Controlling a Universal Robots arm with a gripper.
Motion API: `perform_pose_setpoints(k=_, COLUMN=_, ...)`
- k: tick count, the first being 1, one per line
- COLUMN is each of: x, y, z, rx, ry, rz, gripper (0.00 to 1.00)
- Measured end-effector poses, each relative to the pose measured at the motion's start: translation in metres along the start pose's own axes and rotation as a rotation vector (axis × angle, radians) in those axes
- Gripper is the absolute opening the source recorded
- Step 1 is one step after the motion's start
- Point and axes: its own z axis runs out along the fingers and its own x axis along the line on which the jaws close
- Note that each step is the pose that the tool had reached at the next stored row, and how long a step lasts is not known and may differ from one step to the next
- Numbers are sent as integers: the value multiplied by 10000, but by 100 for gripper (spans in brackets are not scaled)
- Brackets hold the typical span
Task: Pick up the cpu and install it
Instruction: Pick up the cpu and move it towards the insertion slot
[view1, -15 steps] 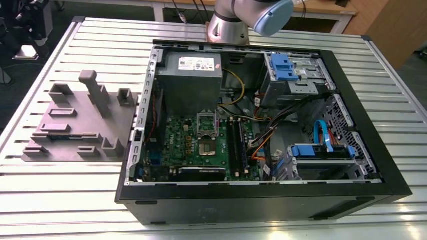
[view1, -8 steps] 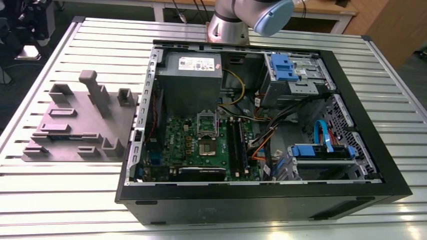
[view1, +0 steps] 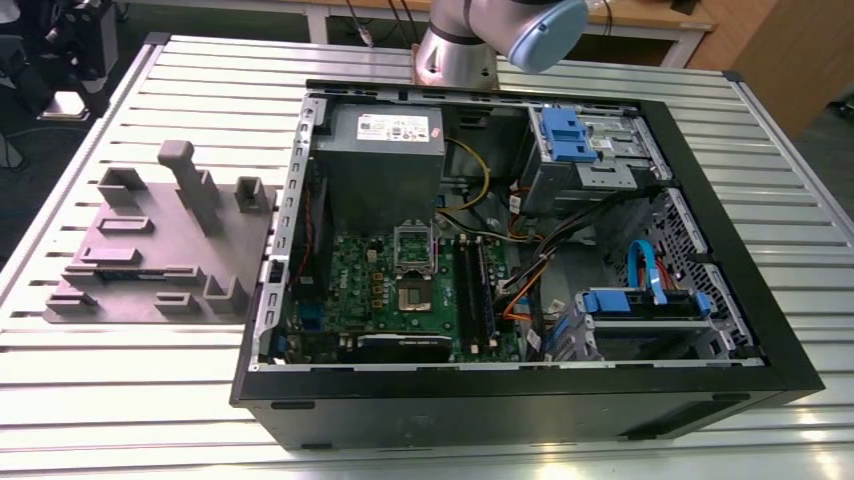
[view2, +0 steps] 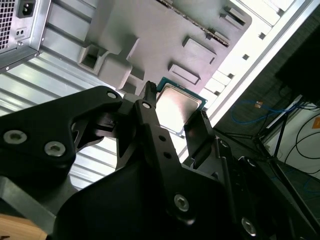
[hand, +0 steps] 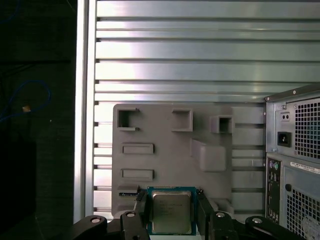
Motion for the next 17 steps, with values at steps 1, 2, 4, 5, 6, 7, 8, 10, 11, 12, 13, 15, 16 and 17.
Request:
perform_pose_setpoints(k=1, x=-6, y=0, z=0, rx=0, ry=0, rz=0, gripper=47)
perform_pose_setpoints(k=2, x=-12, y=0, z=0, rx=0, ry=0, rz=0, gripper=47)
perform_pose_setpoints(k=4, x=-22, y=0, z=0, rx=0, ry=0, rz=0, gripper=47)
perform_pose_setpoints(k=5, x=-27, y=0, z=-1, rx=0, ry=1, rz=0, gripper=47)
perform_pose_setpoints(k=6, x=-32, y=1, z=-1, rx=0, ry=1, rz=0, gripper=47)
perform_pose_setpoints(k=7, x=-36, y=0, z=0, rx=0, ry=-1, rz=0, gripper=47)
perform_pose_setpoints(k=8, x=-39, y=0, z=0, rx=-1, ry=-1, rz=0, gripper=47)
perform_pose_setpoints(k=10, x=-45, y=0, z=-1, rx=0, ry=1, rz=0, gripper=47)
perform_pose_setpoints(k=11, x=-47, y=0, z=-1, rx=0, ry=0, rz=0, gripper=47)
perform_pose_setpoints(k=12, x=-50, y=1, z=-1, rx=1, ry=1, rz=0, gripper=47)
perform_pose_setpoints(k=13, x=-53, y=0, z=-1, rx=1, ry=1, rz=0, gripper=47)
perform_pose_setpoints(k=15, x=-60, y=0, z=-1, rx=0, ry=0, rz=0, gripper=47)
perform_pose_setpoints(k=16, x=-63, y=1, z=-1, rx=1, ry=1, rz=0, gripper=47)
perform_pose_setpoints(k=17, x=-67, y=0, z=-1, rx=0, ry=0, rz=-1, gripper=47)
